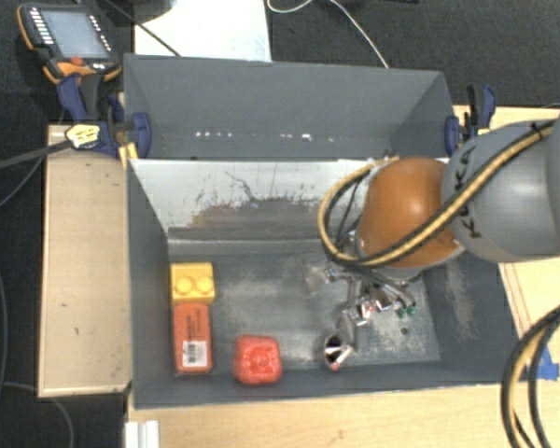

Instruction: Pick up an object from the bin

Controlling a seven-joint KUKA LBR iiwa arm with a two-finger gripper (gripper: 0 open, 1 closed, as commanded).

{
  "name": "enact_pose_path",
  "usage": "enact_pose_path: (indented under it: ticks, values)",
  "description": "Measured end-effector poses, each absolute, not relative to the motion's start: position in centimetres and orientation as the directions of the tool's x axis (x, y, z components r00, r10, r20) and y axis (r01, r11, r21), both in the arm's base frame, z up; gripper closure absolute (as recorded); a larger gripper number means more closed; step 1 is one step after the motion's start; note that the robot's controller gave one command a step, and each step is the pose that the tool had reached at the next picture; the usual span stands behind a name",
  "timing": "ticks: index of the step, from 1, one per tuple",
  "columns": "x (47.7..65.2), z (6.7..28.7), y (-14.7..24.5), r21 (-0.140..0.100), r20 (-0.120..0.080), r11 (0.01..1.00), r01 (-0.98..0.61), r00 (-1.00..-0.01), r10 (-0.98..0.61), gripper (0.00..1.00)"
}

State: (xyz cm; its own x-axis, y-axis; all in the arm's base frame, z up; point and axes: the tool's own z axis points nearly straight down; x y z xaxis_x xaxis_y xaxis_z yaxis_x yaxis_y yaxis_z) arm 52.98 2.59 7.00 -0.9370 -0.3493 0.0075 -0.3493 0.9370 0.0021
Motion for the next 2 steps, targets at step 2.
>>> enact_pose_path:
  ticks: [2]
  values:
    - [49.5,10.0,-1.5,0.002,0.006,0.943,-0.332,-0.943,-0.332,0.00]
